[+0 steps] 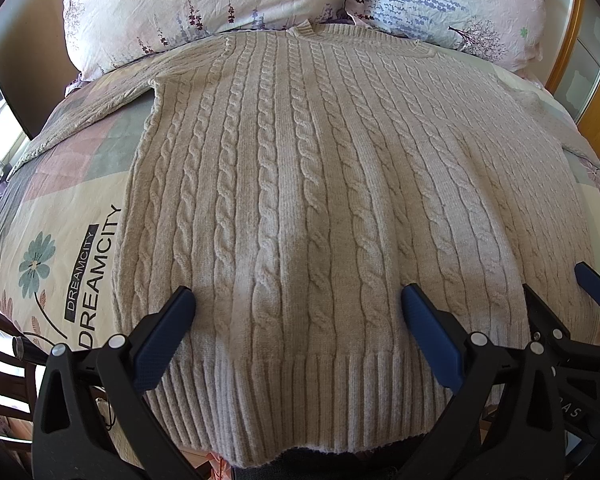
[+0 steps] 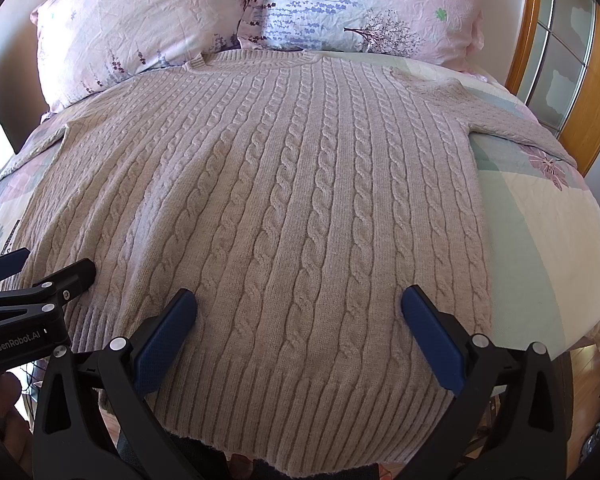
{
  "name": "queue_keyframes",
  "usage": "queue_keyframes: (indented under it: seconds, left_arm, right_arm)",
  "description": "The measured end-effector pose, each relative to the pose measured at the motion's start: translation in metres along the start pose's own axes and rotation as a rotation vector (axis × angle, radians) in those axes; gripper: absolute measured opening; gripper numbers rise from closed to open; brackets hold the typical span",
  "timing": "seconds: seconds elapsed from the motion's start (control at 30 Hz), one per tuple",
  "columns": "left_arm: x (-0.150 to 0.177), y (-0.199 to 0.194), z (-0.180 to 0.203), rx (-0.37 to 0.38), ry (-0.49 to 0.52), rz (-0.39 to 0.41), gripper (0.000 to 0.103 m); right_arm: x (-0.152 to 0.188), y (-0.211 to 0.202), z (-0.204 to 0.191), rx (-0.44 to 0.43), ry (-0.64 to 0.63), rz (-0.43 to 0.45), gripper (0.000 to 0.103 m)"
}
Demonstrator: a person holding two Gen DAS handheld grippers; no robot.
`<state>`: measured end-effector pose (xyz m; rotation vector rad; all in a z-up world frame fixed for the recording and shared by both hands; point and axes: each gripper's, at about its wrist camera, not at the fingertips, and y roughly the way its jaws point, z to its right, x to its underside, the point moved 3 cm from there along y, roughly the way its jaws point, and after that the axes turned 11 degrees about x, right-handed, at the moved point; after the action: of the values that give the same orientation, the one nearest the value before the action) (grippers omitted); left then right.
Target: Fold small clothes
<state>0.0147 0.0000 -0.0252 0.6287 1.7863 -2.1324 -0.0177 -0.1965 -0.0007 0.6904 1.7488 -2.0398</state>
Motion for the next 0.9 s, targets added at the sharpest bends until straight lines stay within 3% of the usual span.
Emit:
queue_keyframes:
  seconds: [0.73, 0.9]
  left_arm:
    - [0.0, -0.0001, 0.0, 0.0, 0.0, 0.002, 0.101]
    - [0.0, -0.0001, 0.0002, -0.001, 0.002, 0.002, 0.101]
  right_arm:
    - [-0.0006, 0.0001, -0.0003, -0.001, -0.003, 0.002, 0.102]
    - [0.001, -0.001, 0.0043, -0.027, -0.032, 0.041, 0.102]
